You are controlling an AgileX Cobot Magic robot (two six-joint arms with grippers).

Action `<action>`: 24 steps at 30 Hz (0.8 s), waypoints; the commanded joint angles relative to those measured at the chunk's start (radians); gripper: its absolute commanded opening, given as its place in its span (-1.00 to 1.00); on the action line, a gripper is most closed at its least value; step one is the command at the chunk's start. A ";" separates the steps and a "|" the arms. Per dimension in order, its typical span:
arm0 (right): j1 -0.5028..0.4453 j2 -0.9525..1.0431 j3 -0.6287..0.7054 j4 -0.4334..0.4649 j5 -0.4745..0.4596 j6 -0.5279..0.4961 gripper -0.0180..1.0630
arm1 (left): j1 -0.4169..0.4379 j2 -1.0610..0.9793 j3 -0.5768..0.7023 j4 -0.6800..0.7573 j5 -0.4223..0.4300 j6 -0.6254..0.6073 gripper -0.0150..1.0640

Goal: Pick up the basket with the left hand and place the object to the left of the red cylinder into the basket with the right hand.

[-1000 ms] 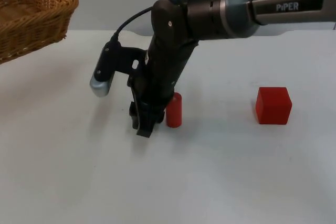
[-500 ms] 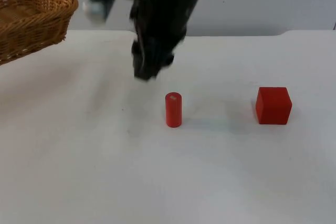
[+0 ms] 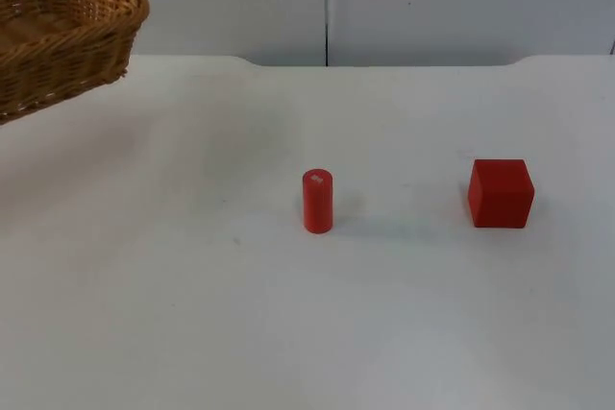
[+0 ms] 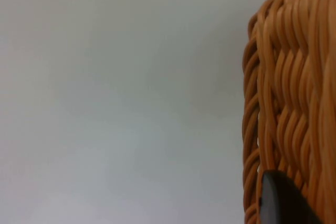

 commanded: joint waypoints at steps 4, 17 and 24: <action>0.004 0.004 -0.011 0.106 -0.152 0.018 -0.97 | 0.004 -0.006 -0.003 -0.016 0.017 0.010 -0.98; 0.085 0.374 -0.491 0.122 -0.179 0.129 -0.97 | 0.004 -0.006 -0.003 -0.014 0.045 0.036 -0.98; 0.085 0.527 -0.574 0.122 -0.317 0.154 -0.97 | 0.004 -0.006 -0.003 -0.014 0.051 0.048 -0.98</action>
